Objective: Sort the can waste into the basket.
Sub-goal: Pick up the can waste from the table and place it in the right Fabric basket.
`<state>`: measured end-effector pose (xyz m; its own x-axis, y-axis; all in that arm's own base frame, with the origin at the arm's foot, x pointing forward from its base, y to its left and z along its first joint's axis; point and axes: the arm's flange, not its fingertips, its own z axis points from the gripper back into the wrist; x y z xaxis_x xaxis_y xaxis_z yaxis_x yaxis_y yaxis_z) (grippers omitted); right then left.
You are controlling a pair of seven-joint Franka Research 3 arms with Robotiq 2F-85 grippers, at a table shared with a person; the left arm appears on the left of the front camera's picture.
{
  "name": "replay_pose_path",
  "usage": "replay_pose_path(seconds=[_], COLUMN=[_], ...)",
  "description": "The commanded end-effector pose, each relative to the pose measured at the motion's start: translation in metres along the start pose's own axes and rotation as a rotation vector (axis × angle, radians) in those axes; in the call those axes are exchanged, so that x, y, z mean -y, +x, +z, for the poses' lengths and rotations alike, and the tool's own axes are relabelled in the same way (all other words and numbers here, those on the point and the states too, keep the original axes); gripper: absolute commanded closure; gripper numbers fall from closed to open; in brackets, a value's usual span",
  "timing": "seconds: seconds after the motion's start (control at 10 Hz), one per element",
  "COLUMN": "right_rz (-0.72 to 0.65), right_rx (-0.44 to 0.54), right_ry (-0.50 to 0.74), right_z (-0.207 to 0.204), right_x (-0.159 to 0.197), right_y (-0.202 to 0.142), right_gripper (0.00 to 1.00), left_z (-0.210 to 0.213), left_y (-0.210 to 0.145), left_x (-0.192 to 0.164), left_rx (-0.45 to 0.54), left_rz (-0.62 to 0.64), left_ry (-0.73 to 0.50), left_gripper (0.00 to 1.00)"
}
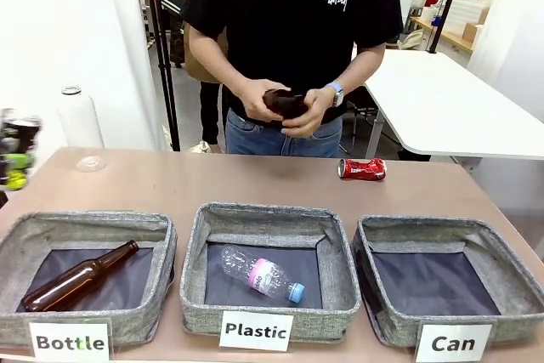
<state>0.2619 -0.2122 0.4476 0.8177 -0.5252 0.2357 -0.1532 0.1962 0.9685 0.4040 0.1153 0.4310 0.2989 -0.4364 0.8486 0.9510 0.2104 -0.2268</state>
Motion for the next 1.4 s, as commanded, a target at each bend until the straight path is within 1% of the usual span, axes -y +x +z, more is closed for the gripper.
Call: replay_pose_path(seconds=[0.0, 0.1, 0.2, 0.3, 0.4, 0.5, 0.6, 0.7, 0.8, 1.0, 1.2, 1.3], right_rz=[0.026, 0.026, 0.026, 0.026, 0.026, 0.026, 0.026, 0.026, 0.026, 0.026, 0.026, 0.026], right_rx=[0.013, 0.013, 0.013, 0.013, 0.013, 0.013, 0.013, 0.013, 0.013, 0.013, 0.013, 0.013], right_ry=[0.021, 0.021, 0.021, 0.021, 0.021, 0.021, 0.021, 0.021, 0.021, 0.021, 0.021, 0.021], right_z=[0.000, 0.000, 0.000, 0.000, 0.000, 0.000, 0.000, 0.000, 0.000, 0.000, 0.000, 0.000], right_x=[0.000, 0.000, 0.000, 0.000, 0.000, 0.000, 0.000, 0.000, 0.000, 0.000, 0.000, 0.000], right_y=[0.002, 0.002, 0.002, 0.002, 0.002, 0.002, 0.002, 0.002, 0.002, 0.002, 0.002, 0.002], right_gripper=[0.00, 0.00, 0.00, 0.00, 0.00, 0.00, 0.00, 0.00, 0.00, 0.00, 0.00, 0.00], left_z=[0.030, 0.048, 0.067, 0.090, 0.127, 0.168, 0.205, 0.225, 0.230, 0.212, 0.187, 0.174], left_y=[-0.014, -0.024, -0.028, -0.031, -0.035, -0.041, -0.052, -0.061, -0.066, -0.062, -0.046, -0.039], left_x=[0.026, 0.039, 0.040, 0.038, 0.038, 0.040, 0.043, 0.044, 0.040, 0.024, 0.019, 0.020], left_rx=[0.027, 0.085, 0.147, 0.179, 0.131, 0.102, 0.067, 0.102, 0.119, 0.136, 0.134, 0.120], left_rz=[-0.056, -0.098, -0.134, -0.139, -0.192, -0.211, -0.261, -0.251, -0.237, -0.239, -0.245, -0.243], left_ry=[-0.008, 0.027, 0.038, 0.000, -0.006, 0.005, -0.021, -0.001, -0.005, -0.028, -0.035, -0.012], left_gripper=[1.00, 1.00, 1.00, 1.00, 1.00, 1.00, 1.00, 1.00, 1.00, 1.00, 1.00, 1.00])
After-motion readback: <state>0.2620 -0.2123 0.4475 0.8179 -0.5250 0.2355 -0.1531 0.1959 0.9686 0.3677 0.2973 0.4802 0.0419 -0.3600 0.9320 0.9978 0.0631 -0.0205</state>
